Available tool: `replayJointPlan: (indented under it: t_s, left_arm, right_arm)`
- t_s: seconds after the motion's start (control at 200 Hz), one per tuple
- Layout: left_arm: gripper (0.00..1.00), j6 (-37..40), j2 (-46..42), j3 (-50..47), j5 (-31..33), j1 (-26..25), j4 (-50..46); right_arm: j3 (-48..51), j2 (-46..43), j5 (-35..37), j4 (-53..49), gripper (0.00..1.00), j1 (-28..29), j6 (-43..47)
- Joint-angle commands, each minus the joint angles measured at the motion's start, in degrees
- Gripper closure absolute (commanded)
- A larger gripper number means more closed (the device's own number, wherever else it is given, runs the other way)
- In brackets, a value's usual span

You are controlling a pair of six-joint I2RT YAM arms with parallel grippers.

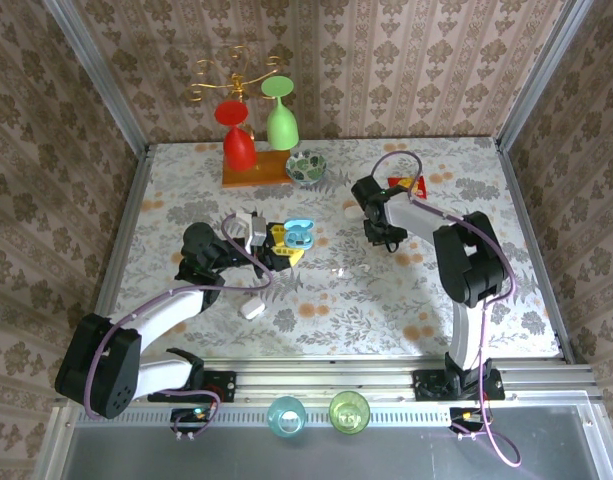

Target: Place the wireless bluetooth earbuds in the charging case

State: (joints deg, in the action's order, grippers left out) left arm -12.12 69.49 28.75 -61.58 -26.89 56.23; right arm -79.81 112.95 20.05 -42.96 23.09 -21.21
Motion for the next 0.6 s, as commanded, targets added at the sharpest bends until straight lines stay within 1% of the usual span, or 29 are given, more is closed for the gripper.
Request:
replayJointPlan:
  t_s: [0.0,0.21,0.375,0.595]
  left_arm:
    - [0.73,1.1,0.03,-0.36,-1.08,0.35,2.53]
    - [0.73,0.95,0.03,-0.32,-1.24,0.35,2.75]
    - [0.73,0.84,0.12,-0.23,-1.17,0.35,2.84]
    - [0.73,0.61,0.05,-0.02,-1.26,0.35,2.92]
  right_arm:
    - [-1.76,1.77,2.89,-3.58,0.68,0.2,-0.65]
    - [-2.02,2.79,4.29,-5.05,0.71,0.29,-0.74]
    - [-1.67,3.45,3.73,-5.08,0.74,0.35,-0.56]
    - [-2.12,4.66,3.17,-5.15,0.74,0.48,-0.16]
